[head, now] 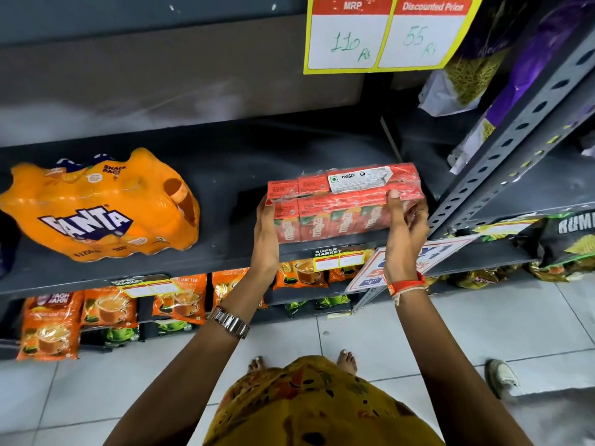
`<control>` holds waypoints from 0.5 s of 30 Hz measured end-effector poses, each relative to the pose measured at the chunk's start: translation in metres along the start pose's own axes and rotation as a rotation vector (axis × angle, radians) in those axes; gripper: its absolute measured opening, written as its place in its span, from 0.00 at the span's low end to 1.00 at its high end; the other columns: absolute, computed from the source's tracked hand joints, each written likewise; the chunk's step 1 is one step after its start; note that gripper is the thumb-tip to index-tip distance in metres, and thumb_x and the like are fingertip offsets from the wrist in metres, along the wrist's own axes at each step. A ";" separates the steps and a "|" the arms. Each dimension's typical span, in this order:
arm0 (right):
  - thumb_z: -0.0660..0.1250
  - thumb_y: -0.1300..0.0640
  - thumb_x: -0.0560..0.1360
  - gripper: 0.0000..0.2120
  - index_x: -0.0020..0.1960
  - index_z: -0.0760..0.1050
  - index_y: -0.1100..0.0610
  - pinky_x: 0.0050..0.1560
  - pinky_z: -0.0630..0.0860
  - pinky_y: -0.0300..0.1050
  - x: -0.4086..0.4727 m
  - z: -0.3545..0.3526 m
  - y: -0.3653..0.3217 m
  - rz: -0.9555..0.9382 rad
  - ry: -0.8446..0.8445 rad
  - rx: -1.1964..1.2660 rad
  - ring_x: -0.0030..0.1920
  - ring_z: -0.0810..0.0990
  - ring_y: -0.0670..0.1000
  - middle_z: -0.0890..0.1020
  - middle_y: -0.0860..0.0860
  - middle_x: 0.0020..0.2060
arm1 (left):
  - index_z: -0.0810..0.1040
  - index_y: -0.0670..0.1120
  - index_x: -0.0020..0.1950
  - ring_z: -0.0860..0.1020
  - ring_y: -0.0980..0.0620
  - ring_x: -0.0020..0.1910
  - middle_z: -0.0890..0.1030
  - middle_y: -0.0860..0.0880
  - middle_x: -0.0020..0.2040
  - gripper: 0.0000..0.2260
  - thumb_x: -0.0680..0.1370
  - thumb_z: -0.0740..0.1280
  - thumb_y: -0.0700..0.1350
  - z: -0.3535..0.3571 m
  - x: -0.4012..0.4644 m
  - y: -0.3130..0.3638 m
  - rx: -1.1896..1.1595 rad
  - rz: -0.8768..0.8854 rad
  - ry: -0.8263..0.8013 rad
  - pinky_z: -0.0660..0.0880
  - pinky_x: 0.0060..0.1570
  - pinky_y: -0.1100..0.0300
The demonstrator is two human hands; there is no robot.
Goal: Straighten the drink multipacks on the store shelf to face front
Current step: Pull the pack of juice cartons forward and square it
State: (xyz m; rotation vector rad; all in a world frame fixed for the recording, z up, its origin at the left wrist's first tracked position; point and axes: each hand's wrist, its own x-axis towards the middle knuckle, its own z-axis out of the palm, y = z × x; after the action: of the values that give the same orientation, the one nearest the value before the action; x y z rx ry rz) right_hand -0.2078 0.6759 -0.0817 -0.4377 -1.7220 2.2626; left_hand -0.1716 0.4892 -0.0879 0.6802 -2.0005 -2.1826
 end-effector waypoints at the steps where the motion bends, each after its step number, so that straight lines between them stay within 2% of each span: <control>1: 0.68 0.52 0.74 0.25 0.69 0.67 0.56 0.45 0.75 0.26 -0.001 -0.001 -0.001 0.009 -0.011 -0.005 0.50 0.80 0.33 0.79 0.45 0.56 | 0.67 0.50 0.68 0.76 0.51 0.61 0.78 0.46 0.62 0.25 0.77 0.50 0.63 0.000 -0.001 0.001 0.000 0.001 0.003 0.67 0.68 0.50; 4: 0.64 0.50 0.77 0.27 0.73 0.60 0.53 0.56 0.74 0.31 -0.007 -0.002 -0.003 0.032 -0.042 -0.037 0.60 0.76 0.38 0.73 0.49 0.67 | 0.64 0.54 0.70 0.74 0.54 0.63 0.75 0.49 0.66 0.23 0.77 0.53 0.61 0.004 -0.006 0.002 -0.069 0.028 0.036 0.69 0.62 0.57; 6: 0.62 0.49 0.78 0.28 0.74 0.57 0.53 0.63 0.71 0.35 -0.019 0.001 -0.005 0.015 -0.016 -0.036 0.67 0.71 0.44 0.68 0.51 0.71 | 0.60 0.57 0.71 0.70 0.60 0.64 0.71 0.55 0.67 0.22 0.78 0.54 0.60 0.006 -0.015 0.000 -0.107 0.059 0.089 0.66 0.62 0.61; 7: 0.62 0.50 0.78 0.27 0.74 0.58 0.54 0.63 0.71 0.35 -0.029 0.005 -0.004 0.000 0.020 -0.028 0.67 0.71 0.46 0.68 0.52 0.70 | 0.59 0.57 0.72 0.69 0.66 0.62 0.69 0.59 0.66 0.22 0.78 0.55 0.58 0.005 -0.021 -0.002 -0.105 0.080 0.106 0.65 0.62 0.64; 9: 0.62 0.55 0.78 0.19 0.67 0.64 0.57 0.59 0.73 0.36 -0.057 0.015 0.004 -0.044 0.114 -0.025 0.62 0.73 0.48 0.69 0.55 0.65 | 0.58 0.54 0.73 0.67 0.76 0.59 0.66 0.66 0.63 0.21 0.80 0.54 0.53 -0.003 -0.038 -0.004 -0.067 0.172 0.126 0.65 0.57 0.77; 10: 0.62 0.58 0.78 0.14 0.62 0.66 0.58 0.57 0.73 0.38 -0.072 0.020 0.011 -0.052 0.137 -0.023 0.58 0.72 0.49 0.68 0.55 0.60 | 0.59 0.52 0.73 0.67 0.77 0.59 0.66 0.68 0.63 0.21 0.79 0.55 0.51 -0.009 -0.046 -0.005 -0.040 0.225 0.154 0.65 0.54 0.80; 11: 0.62 0.61 0.78 0.10 0.59 0.66 0.58 0.53 0.73 0.41 -0.088 0.029 0.019 -0.054 0.125 -0.014 0.54 0.72 0.50 0.68 0.56 0.56 | 0.62 0.49 0.71 0.68 0.74 0.60 0.68 0.66 0.63 0.21 0.78 0.55 0.50 -0.023 -0.051 -0.009 -0.023 0.268 0.195 0.65 0.55 0.80; 13: 0.61 0.63 0.78 0.07 0.55 0.68 0.57 0.49 0.71 0.43 -0.118 0.054 0.034 -0.050 0.006 -0.016 0.47 0.72 0.49 0.71 0.56 0.50 | 0.67 0.45 0.67 0.72 0.60 0.61 0.73 0.55 0.62 0.18 0.78 0.56 0.48 -0.061 -0.055 -0.018 -0.012 0.282 0.263 0.70 0.59 0.70; 15: 0.60 0.62 0.77 0.06 0.53 0.70 0.55 0.49 0.71 0.44 -0.150 0.088 0.050 -0.094 -0.171 -0.068 0.45 0.74 0.48 0.74 0.55 0.46 | 0.69 0.42 0.63 0.73 0.52 0.59 0.75 0.49 0.57 0.16 0.80 0.56 0.49 -0.112 -0.055 -0.026 -0.033 0.148 0.356 0.72 0.58 0.59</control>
State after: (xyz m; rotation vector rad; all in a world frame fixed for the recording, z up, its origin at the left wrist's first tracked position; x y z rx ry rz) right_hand -0.1057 0.5270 -0.0964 -0.1762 -1.8637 2.2375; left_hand -0.0735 0.4100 -0.1034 0.8203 -1.7688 -1.8545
